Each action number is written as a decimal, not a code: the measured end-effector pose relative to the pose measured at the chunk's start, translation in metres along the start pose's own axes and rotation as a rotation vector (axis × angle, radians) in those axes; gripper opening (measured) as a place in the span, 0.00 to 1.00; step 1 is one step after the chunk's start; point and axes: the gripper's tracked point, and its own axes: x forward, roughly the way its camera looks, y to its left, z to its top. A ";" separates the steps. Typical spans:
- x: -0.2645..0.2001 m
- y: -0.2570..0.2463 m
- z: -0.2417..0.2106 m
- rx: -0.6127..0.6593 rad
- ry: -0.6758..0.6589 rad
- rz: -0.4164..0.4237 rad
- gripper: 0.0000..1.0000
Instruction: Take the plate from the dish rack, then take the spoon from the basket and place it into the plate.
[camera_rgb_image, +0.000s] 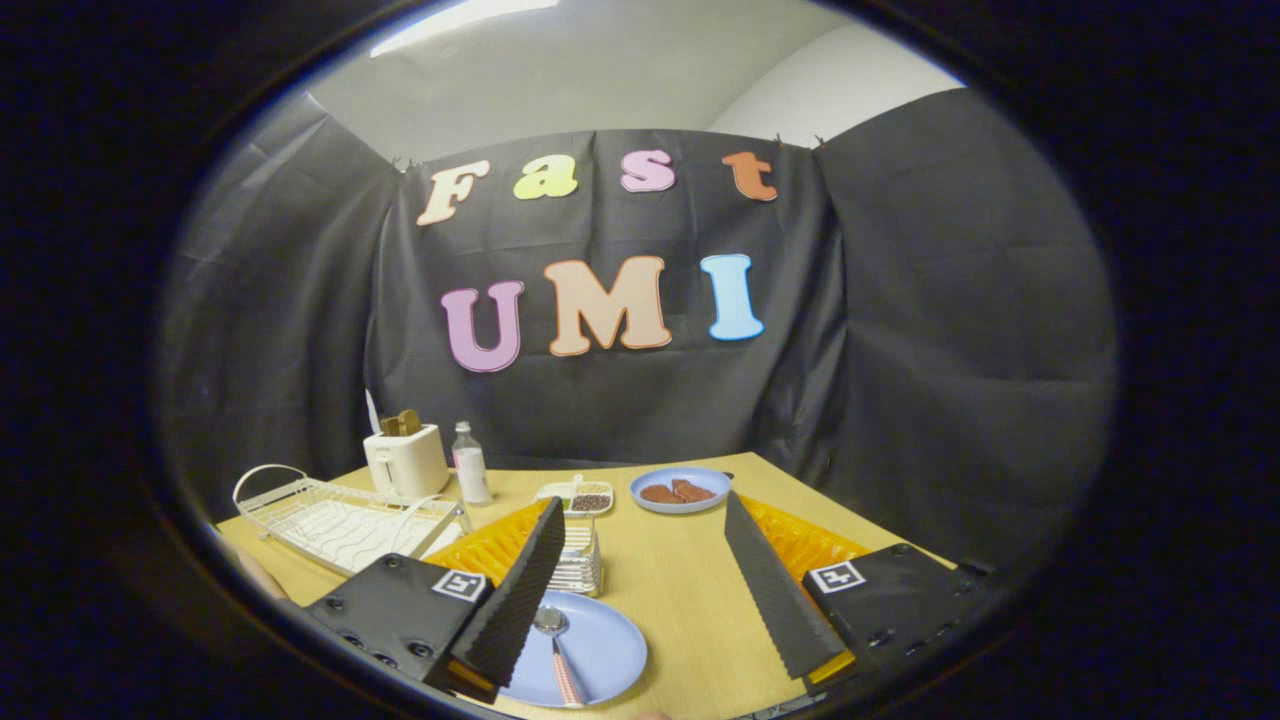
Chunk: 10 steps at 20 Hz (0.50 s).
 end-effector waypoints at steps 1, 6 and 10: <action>0.005 0.001 0.003 -0.013 0.006 0.004 1.00; 0.026 0.005 -0.005 -0.146 0.081 -0.014 1.00; 0.030 0.025 -0.018 -0.150 0.140 0.031 1.00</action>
